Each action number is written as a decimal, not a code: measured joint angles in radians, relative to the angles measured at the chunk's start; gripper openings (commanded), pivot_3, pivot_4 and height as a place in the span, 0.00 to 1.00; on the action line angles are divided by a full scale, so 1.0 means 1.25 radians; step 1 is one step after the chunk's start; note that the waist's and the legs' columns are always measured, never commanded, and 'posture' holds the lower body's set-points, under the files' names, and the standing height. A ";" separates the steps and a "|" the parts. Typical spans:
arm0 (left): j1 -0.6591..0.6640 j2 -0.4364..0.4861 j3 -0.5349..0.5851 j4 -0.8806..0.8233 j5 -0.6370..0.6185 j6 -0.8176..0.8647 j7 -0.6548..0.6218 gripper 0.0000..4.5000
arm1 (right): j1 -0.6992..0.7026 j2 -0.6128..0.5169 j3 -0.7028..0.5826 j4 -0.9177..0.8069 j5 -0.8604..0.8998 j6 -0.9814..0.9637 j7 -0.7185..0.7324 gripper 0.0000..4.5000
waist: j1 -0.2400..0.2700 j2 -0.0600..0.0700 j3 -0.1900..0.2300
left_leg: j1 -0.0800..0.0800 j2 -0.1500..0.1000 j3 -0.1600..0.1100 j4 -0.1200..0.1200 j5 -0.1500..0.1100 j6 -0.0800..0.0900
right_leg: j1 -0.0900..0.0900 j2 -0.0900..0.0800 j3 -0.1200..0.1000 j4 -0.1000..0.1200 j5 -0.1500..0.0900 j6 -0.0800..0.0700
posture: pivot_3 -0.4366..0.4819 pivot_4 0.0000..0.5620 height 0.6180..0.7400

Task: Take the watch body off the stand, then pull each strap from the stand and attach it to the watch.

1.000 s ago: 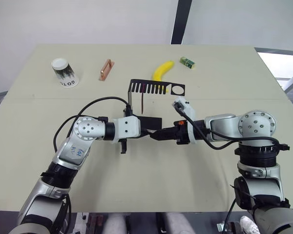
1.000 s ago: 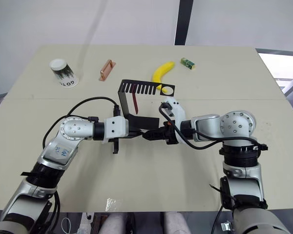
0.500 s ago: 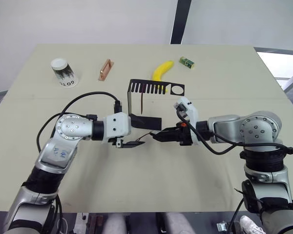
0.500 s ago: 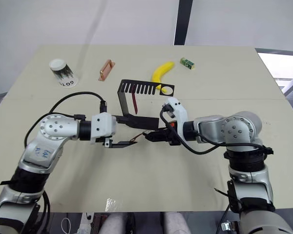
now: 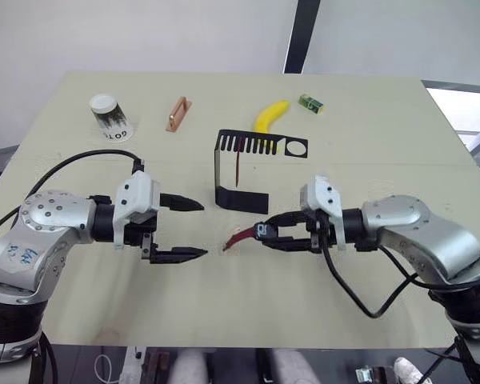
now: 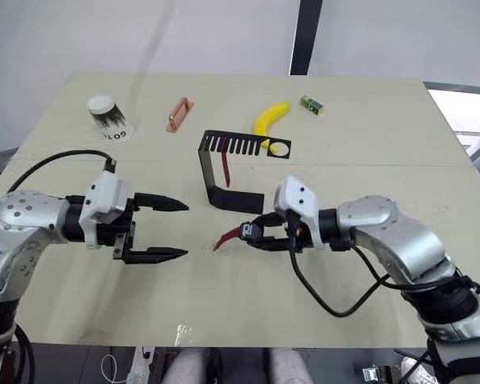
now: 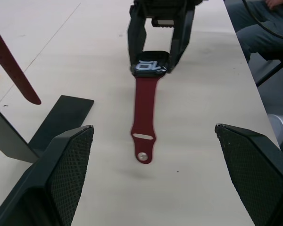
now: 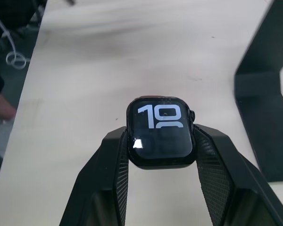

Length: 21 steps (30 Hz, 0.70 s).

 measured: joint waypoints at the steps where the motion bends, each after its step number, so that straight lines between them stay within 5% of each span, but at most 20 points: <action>1: 0.010 0.001 -0.001 -0.005 0.001 -0.009 -0.001 0.99 | 0.003 0.003 0.001 0.004 -0.023 -0.033 0.006 0.34 | -0.002 0.000 0.000 | 0.000 0.000 0.000 0.000 0.000 0.000 | 0.000 0.000 0.000 0.000 0.000 0.000 | 0.48 0.27 1.00; 10: 0.043 -0.002 -0.026 -0.023 0.029 -0.079 0.013 0.99 | 0.029 0.039 -0.002 0.043 -0.123 -0.188 0.031 0.34 | -0.002 0.000 0.000 | 0.001 0.000 -0.001 0.001 0.000 0.000 | 0.000 0.000 0.000 0.001 0.000 0.000 | 0.48 0.27 1.00; 21: 0.061 -0.002 -0.029 -0.011 0.036 -0.117 0.021 0.99 | 0.033 0.075 -0.011 0.038 -0.095 -0.119 0.037 0.34 | -0.004 0.000 0.000 | 0.001 0.000 -0.001 0.001 0.000 0.000 | 0.000 0.001 0.000 0.002 0.000 0.000 | 0.48 0.27 1.00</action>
